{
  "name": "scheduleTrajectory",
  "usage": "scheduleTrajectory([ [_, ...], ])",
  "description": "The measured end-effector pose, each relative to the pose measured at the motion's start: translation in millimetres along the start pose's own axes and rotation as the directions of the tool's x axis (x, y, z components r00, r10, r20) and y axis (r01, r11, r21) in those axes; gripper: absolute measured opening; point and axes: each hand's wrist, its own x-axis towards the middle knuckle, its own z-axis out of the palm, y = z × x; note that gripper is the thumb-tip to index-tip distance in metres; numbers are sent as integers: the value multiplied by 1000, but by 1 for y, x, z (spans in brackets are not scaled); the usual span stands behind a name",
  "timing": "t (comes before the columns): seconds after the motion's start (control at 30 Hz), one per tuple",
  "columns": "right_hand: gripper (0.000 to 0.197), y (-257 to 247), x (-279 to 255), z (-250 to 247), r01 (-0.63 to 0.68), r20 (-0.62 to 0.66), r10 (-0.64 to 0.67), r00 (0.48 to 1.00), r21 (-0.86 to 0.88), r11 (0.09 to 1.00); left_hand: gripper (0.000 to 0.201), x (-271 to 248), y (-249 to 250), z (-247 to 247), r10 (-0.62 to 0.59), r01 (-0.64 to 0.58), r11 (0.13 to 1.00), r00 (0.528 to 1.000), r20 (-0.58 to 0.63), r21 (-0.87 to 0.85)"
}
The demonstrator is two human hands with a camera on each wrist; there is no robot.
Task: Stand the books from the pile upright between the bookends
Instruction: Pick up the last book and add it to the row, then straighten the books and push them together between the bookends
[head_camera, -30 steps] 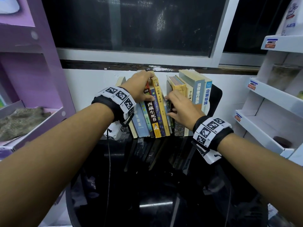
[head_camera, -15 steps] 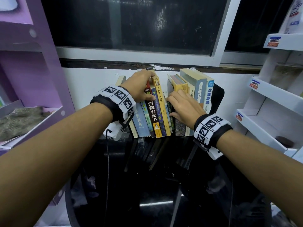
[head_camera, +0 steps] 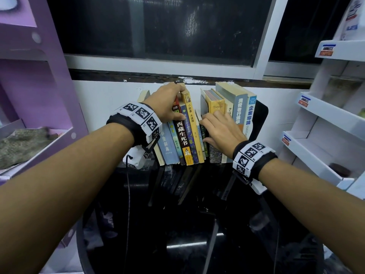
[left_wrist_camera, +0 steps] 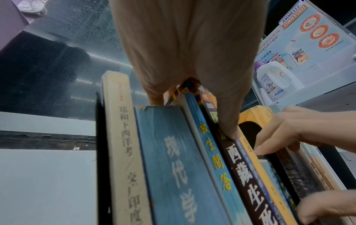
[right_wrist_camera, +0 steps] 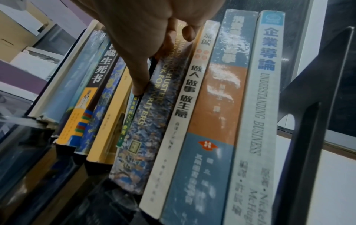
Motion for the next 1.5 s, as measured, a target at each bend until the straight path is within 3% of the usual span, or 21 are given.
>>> scheduleTrajectory([
  [0.2, 58, 4, -2, -3, -27, -22, 30, 999, 123, 992, 79, 0, -1, -3, 15, -16, 1000, 999, 30, 19],
  [0.33, 53, 14, -3, -17, -28, -142, 61, 988, 223, 974, 79, 0, -7, -12, 76, -80, 996, 993, 86, 40],
  [0.47, 57, 38, 1, -40, -37, -254, 89, 963, 203, 978, 80, -5, -22, -19, 161, -162, 987, 985, 68, 15],
  [0.63, 72, 75, 3, -54, -45, -144, 71, 987, 177, 983, 89, -12, -48, -23, 176, -176, 984, 984, -20, -19],
  [0.77, 80, 96, 3, -48, -43, -37, 50, 998, 175, 984, 81, -16, -61, -20, 203, -206, 977, 977, -62, -49],
  [0.97, 80, 109, 5, -31, -73, 37, 66, 997, 240, 968, 89, -12, -65, -4, 189, -196, 975, 979, -71, -106],
  [1.5, 74, 121, -18, -8, -184, -79, 215, 974, 289, 939, 87, 28, -20, 20, 333, -347, 917, 937, -101, -199],
])
